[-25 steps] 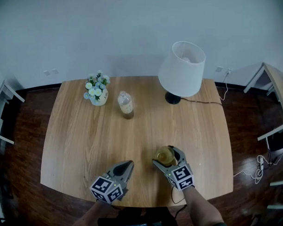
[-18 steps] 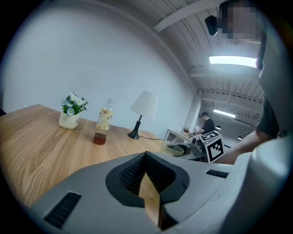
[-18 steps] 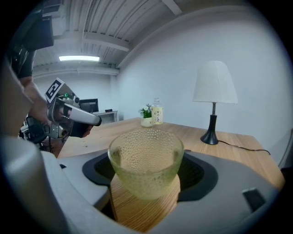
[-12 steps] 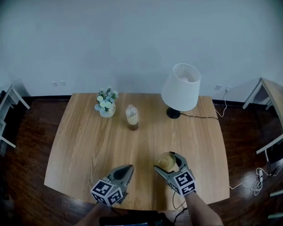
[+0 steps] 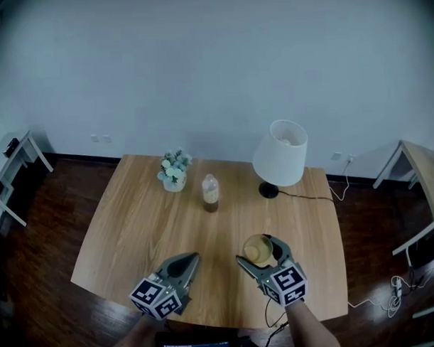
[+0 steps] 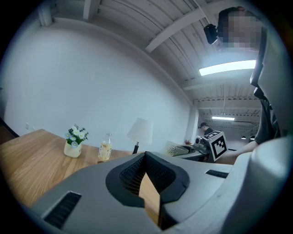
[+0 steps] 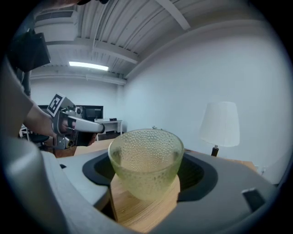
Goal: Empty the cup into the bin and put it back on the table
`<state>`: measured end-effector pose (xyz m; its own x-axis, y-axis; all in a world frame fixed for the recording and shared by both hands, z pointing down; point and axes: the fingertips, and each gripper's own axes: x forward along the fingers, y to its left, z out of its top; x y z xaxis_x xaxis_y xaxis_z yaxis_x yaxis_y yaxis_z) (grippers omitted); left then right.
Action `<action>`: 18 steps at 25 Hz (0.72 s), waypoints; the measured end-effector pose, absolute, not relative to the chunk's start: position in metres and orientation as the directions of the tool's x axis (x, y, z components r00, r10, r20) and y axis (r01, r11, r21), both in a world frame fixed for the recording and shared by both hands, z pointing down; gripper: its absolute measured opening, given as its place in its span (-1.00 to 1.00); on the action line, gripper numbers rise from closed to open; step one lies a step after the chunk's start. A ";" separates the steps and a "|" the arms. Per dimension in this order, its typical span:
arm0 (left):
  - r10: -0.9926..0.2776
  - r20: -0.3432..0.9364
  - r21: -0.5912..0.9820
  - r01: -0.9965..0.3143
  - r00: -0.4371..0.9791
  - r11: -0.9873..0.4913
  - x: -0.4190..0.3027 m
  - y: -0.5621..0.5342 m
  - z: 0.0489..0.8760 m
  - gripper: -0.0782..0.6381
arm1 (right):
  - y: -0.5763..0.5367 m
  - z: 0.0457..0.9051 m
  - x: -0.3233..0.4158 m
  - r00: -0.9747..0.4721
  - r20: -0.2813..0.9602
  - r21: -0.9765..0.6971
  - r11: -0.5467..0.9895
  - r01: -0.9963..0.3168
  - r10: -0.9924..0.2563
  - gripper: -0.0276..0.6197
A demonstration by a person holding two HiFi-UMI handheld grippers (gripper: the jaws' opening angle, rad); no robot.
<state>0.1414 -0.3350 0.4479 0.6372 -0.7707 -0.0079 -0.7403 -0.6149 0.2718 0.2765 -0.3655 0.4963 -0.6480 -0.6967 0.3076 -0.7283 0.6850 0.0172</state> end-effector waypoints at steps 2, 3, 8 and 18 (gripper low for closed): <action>-0.784 -0.028 0.263 -0.752 0.621 -0.605 0.134 -0.333 0.437 -0.79 | -0.365 0.482 0.273 -0.653 0.302 0.021 0.689 -0.724 -0.695 0.31; -0.790 -0.037 0.260 -0.758 0.612 -0.599 0.131 -0.332 0.432 -0.79 | -0.365 0.475 0.271 -0.656 0.301 0.021 0.693 -0.721 -0.692 0.30; -0.810 -0.074 0.237 -0.779 0.581 -0.580 0.119 -0.321 0.408 -0.80 | -0.357 0.441 0.259 -0.697 0.296 0.010 0.731 -0.682 -0.654 0.30; -0.849 -0.136 0.179 -0.830 0.511 -0.528 0.088 -0.303 0.365 -0.80 | -0.353 0.396 0.221 -0.784 0.270 0.003 0.814 -0.580 -0.559 0.30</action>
